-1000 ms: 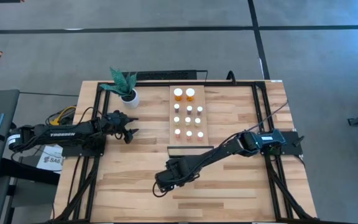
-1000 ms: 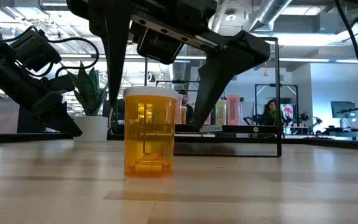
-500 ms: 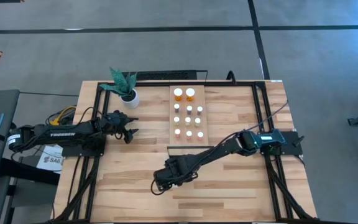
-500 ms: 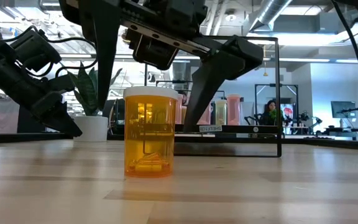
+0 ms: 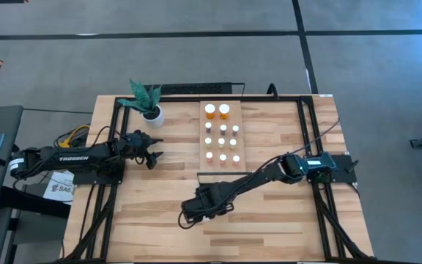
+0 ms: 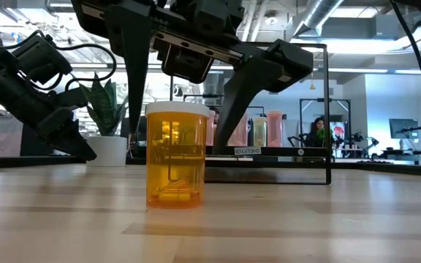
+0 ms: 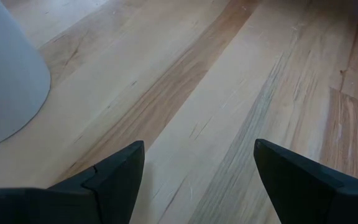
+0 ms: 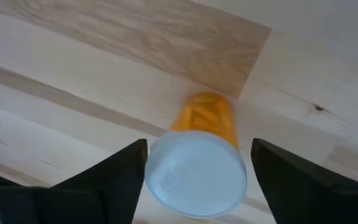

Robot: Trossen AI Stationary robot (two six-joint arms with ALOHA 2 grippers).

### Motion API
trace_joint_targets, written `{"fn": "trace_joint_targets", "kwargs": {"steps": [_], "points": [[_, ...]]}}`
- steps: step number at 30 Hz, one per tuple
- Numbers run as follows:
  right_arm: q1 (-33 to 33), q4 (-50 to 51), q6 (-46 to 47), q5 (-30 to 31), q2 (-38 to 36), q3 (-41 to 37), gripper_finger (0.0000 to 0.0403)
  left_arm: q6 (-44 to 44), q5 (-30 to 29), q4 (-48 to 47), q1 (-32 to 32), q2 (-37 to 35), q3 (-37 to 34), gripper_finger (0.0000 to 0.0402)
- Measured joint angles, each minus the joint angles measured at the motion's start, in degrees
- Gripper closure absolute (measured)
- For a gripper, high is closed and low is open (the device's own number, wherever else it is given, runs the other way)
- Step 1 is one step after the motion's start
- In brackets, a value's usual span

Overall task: Pick and place medicine bottles onto shelf by color
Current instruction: Put the orange pill bottle on the shelf aligned with the other orange pill bottles

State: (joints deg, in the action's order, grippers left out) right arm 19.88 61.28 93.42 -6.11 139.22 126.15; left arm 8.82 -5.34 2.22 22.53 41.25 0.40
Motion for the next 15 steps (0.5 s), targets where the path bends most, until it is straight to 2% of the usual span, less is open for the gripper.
{"fn": "trace_joint_targets", "kwargs": {"steps": [4,15], "points": [[0.0,0.0,0.4,0.0,0.0,0.0,0.0107,0.0,0.0,0.0,0.0,0.0,0.0,0.0111],[0.3,0.4,2.7,0.0,0.0,0.0,0.0115,0.0,0.0,0.0,0.0,0.0,0.0,0.0111]]}}
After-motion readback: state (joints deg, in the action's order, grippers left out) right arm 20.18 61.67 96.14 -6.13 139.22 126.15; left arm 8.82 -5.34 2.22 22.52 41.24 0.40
